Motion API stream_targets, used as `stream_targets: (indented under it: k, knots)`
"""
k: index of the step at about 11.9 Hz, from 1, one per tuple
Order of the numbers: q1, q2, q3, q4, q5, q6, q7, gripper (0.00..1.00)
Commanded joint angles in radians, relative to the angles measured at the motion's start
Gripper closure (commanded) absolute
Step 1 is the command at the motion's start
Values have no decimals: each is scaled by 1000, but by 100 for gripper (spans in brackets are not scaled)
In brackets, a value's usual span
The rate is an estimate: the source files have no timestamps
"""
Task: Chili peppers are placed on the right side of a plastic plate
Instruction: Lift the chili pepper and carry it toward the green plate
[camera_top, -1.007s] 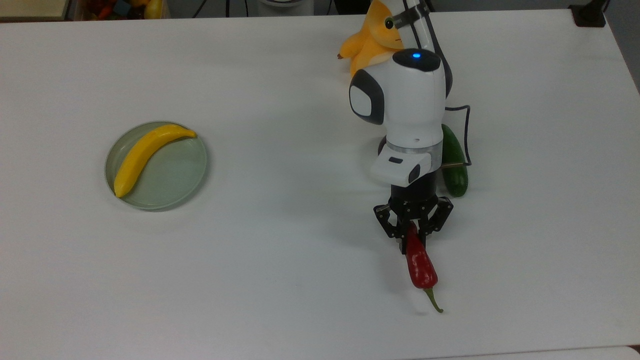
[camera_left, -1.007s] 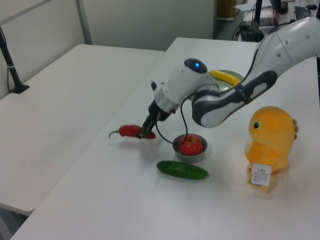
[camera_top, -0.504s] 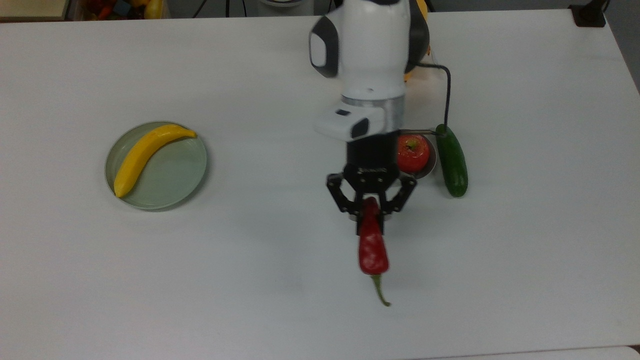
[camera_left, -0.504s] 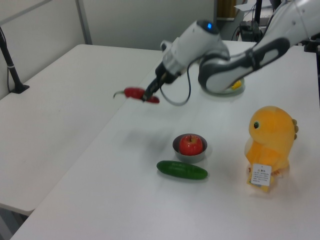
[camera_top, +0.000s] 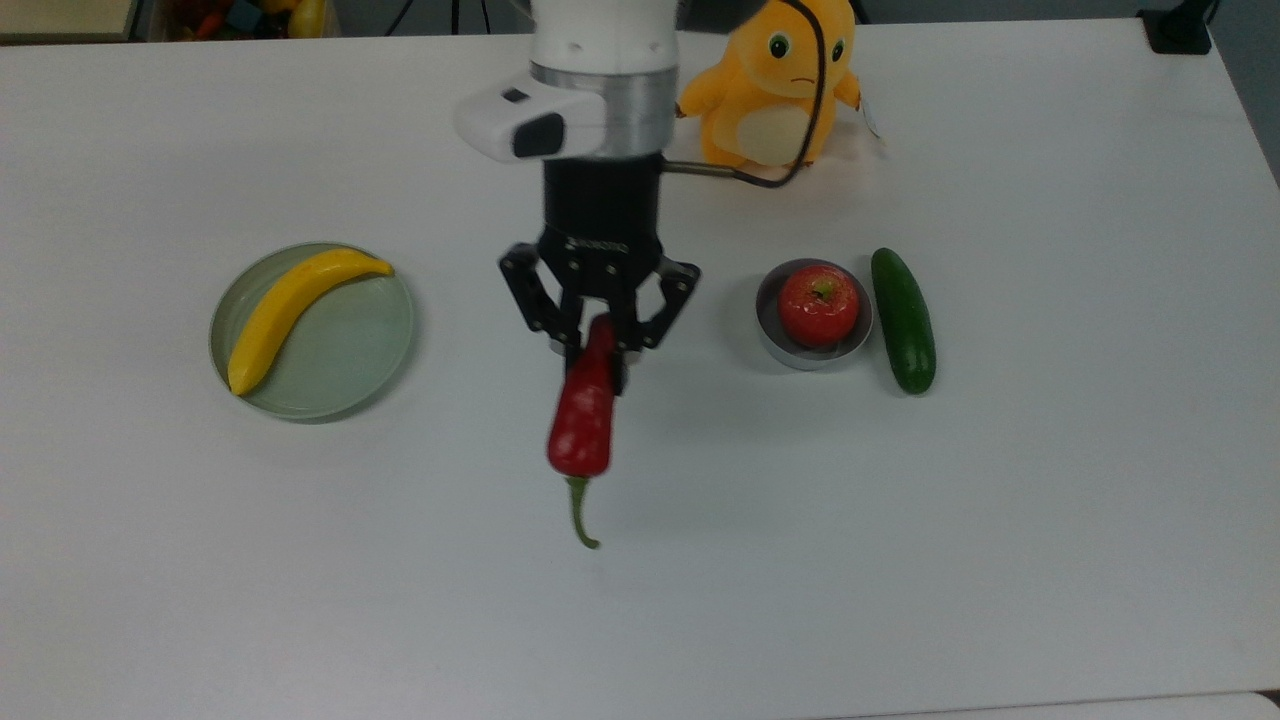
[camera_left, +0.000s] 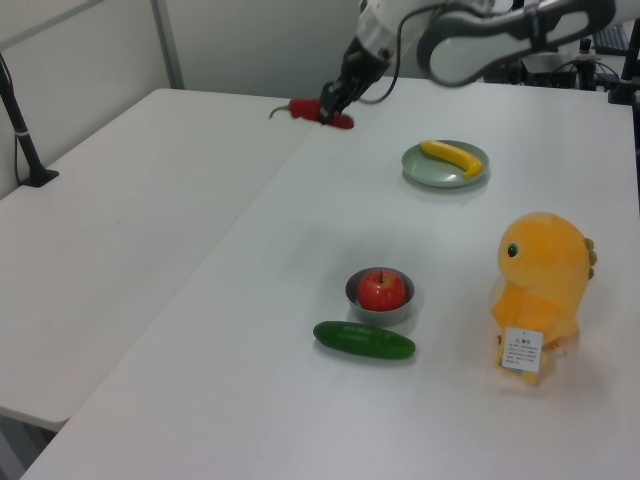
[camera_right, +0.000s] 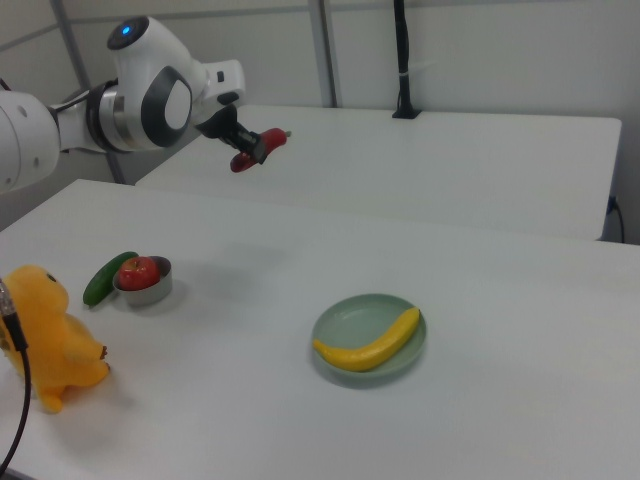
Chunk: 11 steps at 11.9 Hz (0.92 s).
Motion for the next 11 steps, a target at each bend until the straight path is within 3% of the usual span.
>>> stream_targets:
  k: [1,5,8,11]
  knots:
    - [-72,-97,3,-61,39,-83,-51,100]
    - [-175,-139,-68,-56,222,-287,-466,100]
    - [-250,-122,-140,-73,282,-292,-626,100]
    - [-284,-126,-218,-154,370,-281,-788,100]
